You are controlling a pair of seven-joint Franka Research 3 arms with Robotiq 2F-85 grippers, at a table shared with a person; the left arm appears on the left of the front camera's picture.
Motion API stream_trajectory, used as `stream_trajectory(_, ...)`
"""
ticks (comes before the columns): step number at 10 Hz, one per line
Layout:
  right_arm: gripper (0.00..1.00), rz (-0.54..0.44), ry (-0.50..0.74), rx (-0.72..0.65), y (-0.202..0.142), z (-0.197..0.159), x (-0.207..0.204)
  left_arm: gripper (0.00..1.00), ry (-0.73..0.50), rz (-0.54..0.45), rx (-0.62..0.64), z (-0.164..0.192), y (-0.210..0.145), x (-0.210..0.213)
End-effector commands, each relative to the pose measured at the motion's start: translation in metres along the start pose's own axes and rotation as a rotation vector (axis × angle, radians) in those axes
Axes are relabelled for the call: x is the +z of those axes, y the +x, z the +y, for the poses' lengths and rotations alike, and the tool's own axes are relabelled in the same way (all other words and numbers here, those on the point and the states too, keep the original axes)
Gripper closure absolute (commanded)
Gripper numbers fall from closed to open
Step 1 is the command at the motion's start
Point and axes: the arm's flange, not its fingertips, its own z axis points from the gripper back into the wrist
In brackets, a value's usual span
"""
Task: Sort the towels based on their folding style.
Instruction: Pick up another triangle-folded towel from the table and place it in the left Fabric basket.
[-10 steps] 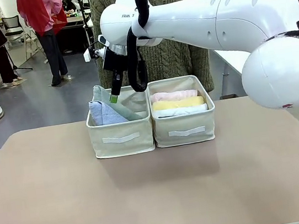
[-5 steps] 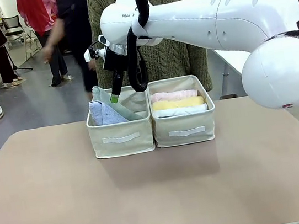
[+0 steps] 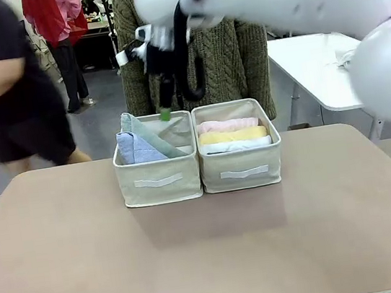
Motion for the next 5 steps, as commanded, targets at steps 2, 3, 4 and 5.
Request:
stream_trajectory(2, 0.0, 0.09, -0.074, -0.276, -0.145, 0.118, 0.051, 0.0, 0.005, 0.001, -0.002, -0.002, 0.001, 0.003)
stream_trajectory(3, 0.0, 0.081, -0.091, -0.361, -0.182, 0.14, 0.057, 0.0, 0.005, 0.001, -0.002, -0.002, 0.001, 0.003)
stream_trajectory(4, 0.0, 0.062, -0.122, -0.447, -0.217, 0.159, 0.066, 0.0, 0.005, 0.001, -0.002, -0.002, 0.001, 0.003)
stream_trajectory(5, 0.0, 0.038, -0.143, -0.513, -0.232, 0.165, 0.073, 0.0, 0.005, 0.001, -0.002, -0.002, 0.001, 0.003)
